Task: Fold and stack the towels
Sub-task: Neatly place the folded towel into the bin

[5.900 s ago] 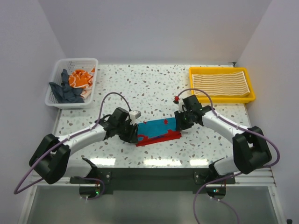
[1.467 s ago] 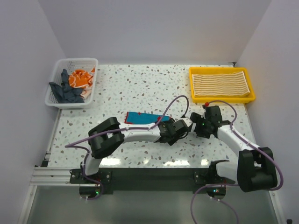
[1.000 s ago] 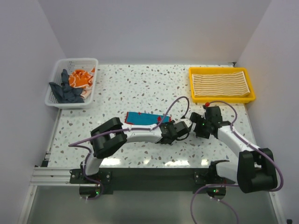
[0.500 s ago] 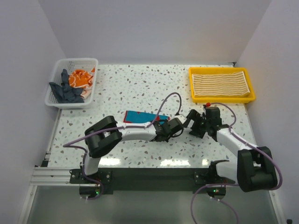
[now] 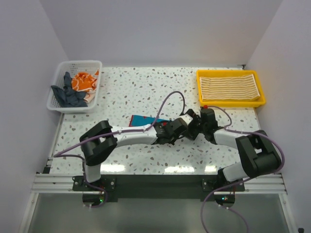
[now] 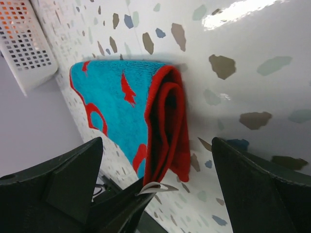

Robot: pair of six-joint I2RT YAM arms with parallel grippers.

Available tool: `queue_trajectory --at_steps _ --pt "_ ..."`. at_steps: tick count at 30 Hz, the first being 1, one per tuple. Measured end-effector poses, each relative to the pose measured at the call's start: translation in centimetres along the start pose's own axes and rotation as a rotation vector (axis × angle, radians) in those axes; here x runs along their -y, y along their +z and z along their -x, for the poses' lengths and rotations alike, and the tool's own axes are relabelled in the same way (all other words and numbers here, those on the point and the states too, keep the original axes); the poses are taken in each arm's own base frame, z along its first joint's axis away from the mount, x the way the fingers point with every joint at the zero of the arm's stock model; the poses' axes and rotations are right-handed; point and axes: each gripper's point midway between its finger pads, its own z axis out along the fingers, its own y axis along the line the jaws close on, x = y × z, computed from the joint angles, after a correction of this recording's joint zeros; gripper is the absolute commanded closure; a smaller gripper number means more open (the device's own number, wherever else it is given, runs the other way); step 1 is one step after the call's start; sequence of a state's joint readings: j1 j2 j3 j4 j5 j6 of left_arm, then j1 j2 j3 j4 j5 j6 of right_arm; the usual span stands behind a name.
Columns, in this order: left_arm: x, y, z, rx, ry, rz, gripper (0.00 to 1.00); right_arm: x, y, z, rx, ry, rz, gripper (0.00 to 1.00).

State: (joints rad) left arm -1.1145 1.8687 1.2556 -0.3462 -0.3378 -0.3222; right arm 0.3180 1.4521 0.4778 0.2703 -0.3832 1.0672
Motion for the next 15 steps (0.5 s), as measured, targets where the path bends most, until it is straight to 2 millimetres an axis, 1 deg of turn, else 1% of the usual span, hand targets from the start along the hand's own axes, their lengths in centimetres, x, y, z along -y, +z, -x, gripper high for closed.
queue_trajectory --at_steps 4,10,11,13,14,15 --pt "-0.3 -0.4 0.5 0.015 -0.012 -0.002 1.0 -0.8 0.9 -0.7 -0.013 0.026 0.026 0.01" --pt "-0.3 -0.6 0.7 0.016 -0.024 -0.01 1.0 -1.6 1.9 -1.0 -0.021 0.063 0.061 0.02" --pt "-0.3 -0.5 0.7 0.014 -0.024 -0.01 0.98 -1.8 2.0 -1.1 -0.022 0.066 0.068 0.02" --pt "-0.4 -0.5 0.5 0.009 -0.023 -0.011 0.88 -1.9 2.1 -1.1 -0.017 0.068 0.073 0.02" --pt "-0.4 -0.6 0.5 0.006 -0.022 -0.011 0.81 -1.8 2.1 -1.0 -0.009 0.066 0.07 0.02" --pt "-0.4 -0.6 0.4 0.002 -0.019 -0.011 0.78 -1.8 2.0 -0.9 0.0 0.063 0.063 0.02"
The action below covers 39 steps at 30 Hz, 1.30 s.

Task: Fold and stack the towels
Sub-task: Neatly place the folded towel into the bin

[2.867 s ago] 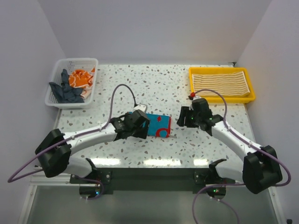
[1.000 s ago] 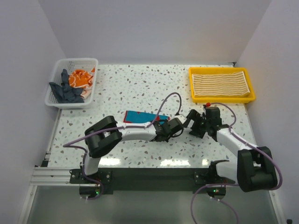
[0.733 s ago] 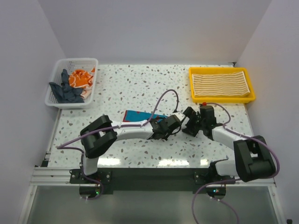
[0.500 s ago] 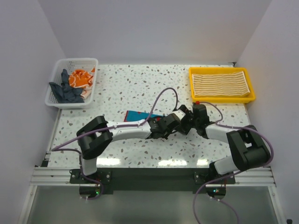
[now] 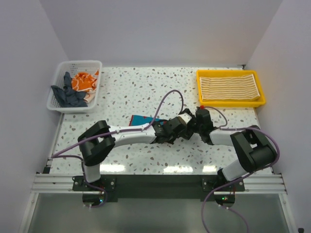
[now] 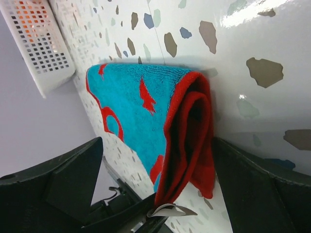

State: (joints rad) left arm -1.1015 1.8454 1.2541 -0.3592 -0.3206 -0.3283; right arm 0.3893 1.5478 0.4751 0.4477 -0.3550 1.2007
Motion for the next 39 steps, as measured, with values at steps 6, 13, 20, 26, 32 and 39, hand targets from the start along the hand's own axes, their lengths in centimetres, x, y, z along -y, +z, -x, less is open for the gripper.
queue_trajectory --at_steps 6,13,20,26,32,39 --pt "0.1 0.1 -0.5 -0.014 0.003 -0.006 0.57 0.9 -1.0 1.6 0.066 -0.06 -0.078 0.02" --pt "0.7 0.0 -0.7 -0.016 0.016 -0.025 0.4 2.7 -2.4 4.9 0.157 -0.12 -0.187 0.02" --pt "1.2 0.6 -2.1 -0.057 0.05 -0.021 0.37 3.8 -3.6 6.5 0.197 -0.151 -0.218 0.02" --pt "1.0 1.5 -3.6 -0.109 0.075 -0.006 0.38 4.2 -4.1 6.7 0.21 -0.181 -0.228 0.02" --pt "1.1 1.9 -3.6 -0.115 0.082 0.0 0.46 4.3 -4.2 6.7 0.21 -0.195 -0.228 0.02" --pt "0.9 2.4 -3.2 -0.106 0.089 0.028 0.71 4.3 -4.2 6.6 0.206 -0.195 -0.222 0.02"
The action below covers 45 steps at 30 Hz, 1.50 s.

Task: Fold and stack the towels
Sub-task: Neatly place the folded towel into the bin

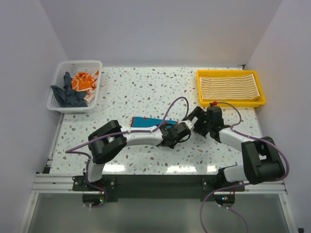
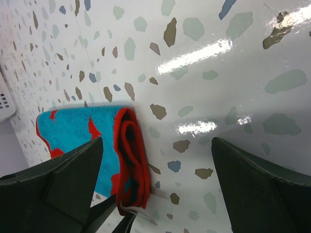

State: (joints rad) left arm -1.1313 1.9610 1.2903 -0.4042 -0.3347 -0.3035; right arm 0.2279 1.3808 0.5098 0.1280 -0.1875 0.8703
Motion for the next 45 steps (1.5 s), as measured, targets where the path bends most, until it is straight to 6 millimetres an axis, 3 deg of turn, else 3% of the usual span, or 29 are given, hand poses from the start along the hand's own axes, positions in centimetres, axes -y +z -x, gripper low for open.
queue_trajectory --at_steps 1,4,7,16,27,36,45 --pt "0.0 0.1 0.0 0.001 0.003 0.006 0.82 0.0 0.0 -0.1 -0.003 0.0 0.004 0.02" --pt "-0.4 0.2 0.0 0.004 0.011 0.028 0.96 -0.1 0.0 -0.2 -0.01 0.009 0.018 0.02" --pt "-0.5 0.2 0.1 0.007 0.013 0.034 0.99 -0.6 0.3 -0.3 -0.021 0.02 0.049 0.02" --pt "-0.9 -0.5 0.4 0.021 -0.018 -0.003 1.0 -2.9 1.4 -1.9 -0.074 0.051 0.139 0.02" --pt "-1.8 -2.1 2.1 0.079 -0.068 -0.033 1.0 -5.4 2.2 -4.7 -0.162 0.097 0.232 0.02" --pt "-1.7 -2.2 2.0 0.082 -0.084 -0.041 1.0 -6.1 2.2 -5.8 -0.202 0.147 0.283 0.02" --pt "-1.5 -2.1 2.2 0.088 -0.106 -0.047 0.99 -6.9 2.4 -7.6 -0.264 0.166 0.316 0.12"
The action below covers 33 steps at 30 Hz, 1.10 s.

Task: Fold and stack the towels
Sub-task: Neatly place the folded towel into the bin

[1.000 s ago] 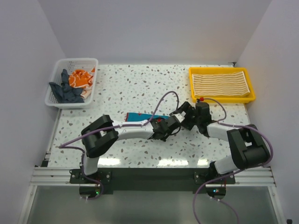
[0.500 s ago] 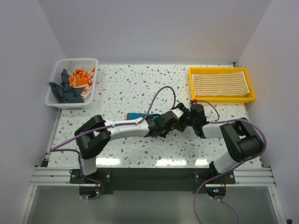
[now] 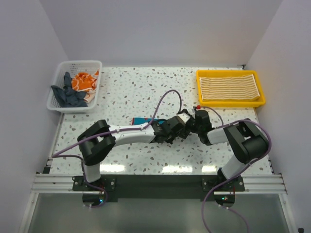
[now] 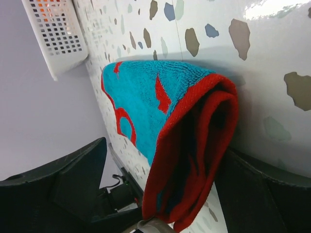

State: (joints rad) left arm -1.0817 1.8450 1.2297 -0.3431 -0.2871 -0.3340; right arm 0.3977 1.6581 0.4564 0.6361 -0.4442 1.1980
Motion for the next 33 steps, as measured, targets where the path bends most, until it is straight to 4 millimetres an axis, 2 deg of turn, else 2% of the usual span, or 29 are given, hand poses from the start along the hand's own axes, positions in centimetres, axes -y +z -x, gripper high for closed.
queue_trajectory --at_steps 3,5,6,9,10,13,14,15,16,17,20,23,25,27,30,33 --pt "0.3 0.0 0.0 0.0 -0.01 -0.012 0.94 0.1 0.2 -0.1 -0.005 0.005 0.0 0.21" --pt "0.4 0.1 -0.2 0.0 -0.017 -0.017 0.9 0.2 0.2 -0.1 -0.007 0.007 -0.006 0.32" --pt "0.4 0.2 -0.3 -0.004 -0.02 -0.02 0.78 0.3 0.2 -0.1 -0.006 0.002 -0.017 0.37" --pt "0.6 0.3 -0.9 -0.017 -0.032 -0.029 0.61 1.3 0.2 -0.3 -0.01 -0.011 -0.067 0.59" --pt "0.6 0.3 -1.1 -0.021 -0.035 -0.032 0.58 1.7 0.2 -0.4 -0.011 -0.018 -0.088 0.75" --pt "0.8 0.3 -1.5 -0.031 -0.046 -0.043 0.43 3.0 -0.1 -0.7 -0.022 -0.033 -0.162 0.95" --pt "0.9 0.2 -1.5 -0.029 -0.051 -0.046 0.34 3.1 -0.2 -0.7 -0.024 -0.04 -0.173 0.97" --pt "0.9 0.1 -1.4 -0.028 -0.055 -0.05 0.29 3.1 -0.3 -0.7 -0.027 -0.051 -0.186 1.0" --pt "1.0 0.0 -1.3 -0.026 -0.061 -0.053 0.24 3.2 -0.4 -0.6 -0.028 -0.064 -0.199 1.0" --pt "1.1 -0.1 -1.2 -0.022 -0.065 -0.058 0.14 3.2 -0.4 -0.5 -0.031 -0.078 -0.213 1.0" --pt "1.1 -1.0 -0.4 0.001 -0.083 -0.071 0.03 3.3 -0.7 -0.3 -0.037 -0.131 -0.26 1.0" --pt "0.7 -2.6 1.0 0.043 -0.118 -0.096 0.0 3.5 -1.0 0.3 -0.042 -0.184 -0.307 1.0" --pt "-0.6 -4.0 2.0 0.075 -0.162 -0.11 0.0 3.6 -1.3 1.2 -0.042 -0.229 -0.344 1.0" --pt "-2.8 -5.2 3.0 0.109 -0.213 -0.103 0.0 3.9 -1.9 2.4 -0.035 -0.268 -0.393 1.0" --pt "-8.2 -7.4 4.6 0.17 -0.315 -0.046 0.0 3.9 -2.8 5.2 -0.015 -0.332 -0.471 1.0" --pt "-14.0 -9.4 5.2 0.223 -0.413 0.031 0.0 2.3 -3.6 8.9 0.022 -0.404 -0.518 1.0"
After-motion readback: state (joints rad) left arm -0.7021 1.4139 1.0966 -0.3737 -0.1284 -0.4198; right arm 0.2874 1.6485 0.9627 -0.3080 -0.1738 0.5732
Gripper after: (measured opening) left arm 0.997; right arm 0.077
